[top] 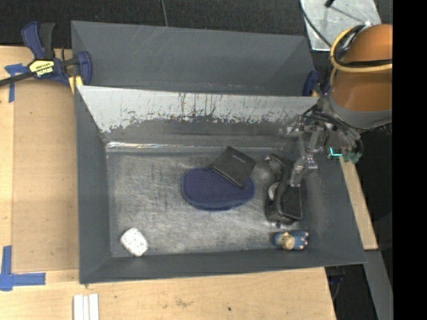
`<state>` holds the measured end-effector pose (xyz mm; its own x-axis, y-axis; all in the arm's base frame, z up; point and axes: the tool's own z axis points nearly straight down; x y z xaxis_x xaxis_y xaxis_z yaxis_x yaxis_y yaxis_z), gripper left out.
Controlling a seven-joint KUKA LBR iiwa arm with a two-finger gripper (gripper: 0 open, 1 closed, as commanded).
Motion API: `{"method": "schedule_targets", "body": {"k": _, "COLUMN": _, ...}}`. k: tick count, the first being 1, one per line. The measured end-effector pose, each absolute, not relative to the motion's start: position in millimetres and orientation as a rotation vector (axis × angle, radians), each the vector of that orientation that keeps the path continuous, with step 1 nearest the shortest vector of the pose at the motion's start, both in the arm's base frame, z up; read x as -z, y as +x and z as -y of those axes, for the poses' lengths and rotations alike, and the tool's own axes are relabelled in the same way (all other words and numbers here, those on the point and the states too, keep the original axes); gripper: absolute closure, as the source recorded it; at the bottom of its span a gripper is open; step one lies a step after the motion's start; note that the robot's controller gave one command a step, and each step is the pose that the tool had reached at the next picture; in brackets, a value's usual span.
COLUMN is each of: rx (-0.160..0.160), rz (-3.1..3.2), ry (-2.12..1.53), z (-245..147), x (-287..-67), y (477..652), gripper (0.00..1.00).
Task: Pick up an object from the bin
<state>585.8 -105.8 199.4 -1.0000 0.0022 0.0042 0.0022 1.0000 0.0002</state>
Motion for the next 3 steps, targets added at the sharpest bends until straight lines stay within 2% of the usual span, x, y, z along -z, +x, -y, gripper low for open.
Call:
{"method": "schedule_targets", "body": {"k": 1, "rx": -0.004, "rz": 3.139, "ry": 0.184, "z": 28, "x": -76, "y": 593.8, "gripper": 0.0}}
{"method": "schedule_targets", "body": {"k": 2, "rx": -0.003, "rz": 3.158, "ry": 0.18, "z": 28, "x": -82, "y": 598.6, "gripper": 1.0}}
{"method": "schedule_targets", "body": {"k": 3, "rx": -0.002, "rz": 3.145, "ry": 0.26, "z": 7, "x": -240, "y": 604.7, "gripper": 1.0}}
